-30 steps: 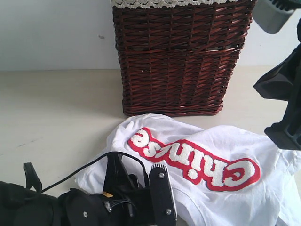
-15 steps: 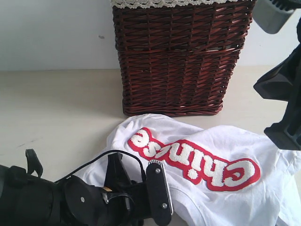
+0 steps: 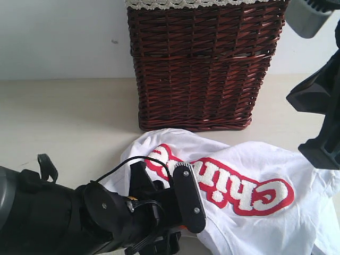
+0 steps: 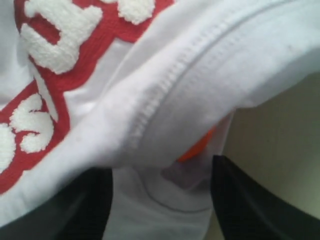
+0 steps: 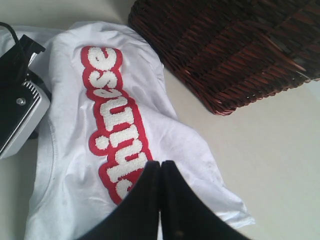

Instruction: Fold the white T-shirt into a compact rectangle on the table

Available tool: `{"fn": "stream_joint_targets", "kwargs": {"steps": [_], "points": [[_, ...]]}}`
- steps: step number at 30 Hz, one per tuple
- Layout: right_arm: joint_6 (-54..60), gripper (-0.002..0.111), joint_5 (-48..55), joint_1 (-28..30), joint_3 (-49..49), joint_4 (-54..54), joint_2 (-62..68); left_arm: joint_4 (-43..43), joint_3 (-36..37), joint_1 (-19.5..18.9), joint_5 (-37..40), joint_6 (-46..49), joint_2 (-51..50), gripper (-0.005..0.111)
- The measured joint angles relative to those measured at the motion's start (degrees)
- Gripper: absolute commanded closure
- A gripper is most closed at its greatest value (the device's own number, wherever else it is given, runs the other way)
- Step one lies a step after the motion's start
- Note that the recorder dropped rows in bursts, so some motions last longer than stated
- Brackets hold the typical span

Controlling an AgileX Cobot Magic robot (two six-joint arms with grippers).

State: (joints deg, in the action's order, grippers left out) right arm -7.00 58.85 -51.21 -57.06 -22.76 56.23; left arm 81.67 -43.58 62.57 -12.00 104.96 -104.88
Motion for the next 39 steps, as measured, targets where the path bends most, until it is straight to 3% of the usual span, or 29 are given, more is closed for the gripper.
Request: {"fn": "stream_joint_targets", "kwargs": {"steps": [11, 14, 18, 24, 27, 28, 33, 35, 39], "points": [[0.0, 0.108, 0.0, 0.0, 0.0, 0.0, 0.0, 1.1, -0.1, -0.2, -0.6, -0.1, -2.4, 0.051], [0.0, 0.108, 0.0, 0.0, 0.0, 0.0, 0.0, 1.1, -0.1, -0.2, -1.8, -0.1, -2.6, 0.070], [0.0, 0.108, 0.0, 0.0, 0.0, 0.0, 0.0, 1.1, 0.2, -0.2, -3.8, 0.3, -3.4, 0.107], [-0.1, 0.108, 0.0, 0.0, 0.0, 0.0, 0.0, 3.3, 0.3, -0.2, -4.7, 3.1, -3.4, 0.106], [-0.1, 0.108, 0.0, 0.0, 0.0, 0.0, 0.0, 9.1, 0.4, -0.2, -5.0, 8.5, -1.6, 0.107], [0.0, 0.108, 0.0, 0.0, 0.0, 0.0, 0.0, 13.2, 0.5, -0.2, -6.7, 12.5, 0.9, 0.107], [0.0, 0.108, 0.0, 0.0, 0.0, 0.0, 0.0, 16.0, 2.8, -0.2, -10.2, 15.2, 12.4, 0.107], [0.0, 0.108, 0.0, 0.0, 0.0, 0.0, 0.0, 16.2, 3.9, -0.2, -14.1, 15.4, 16.6, 0.107], [0.0, 0.108, 0.0, 0.0, 0.0, 0.0, 0.0, 16.5, 4.0, -0.8, -32.2, 15.5, 20.9, 0.107]]}}
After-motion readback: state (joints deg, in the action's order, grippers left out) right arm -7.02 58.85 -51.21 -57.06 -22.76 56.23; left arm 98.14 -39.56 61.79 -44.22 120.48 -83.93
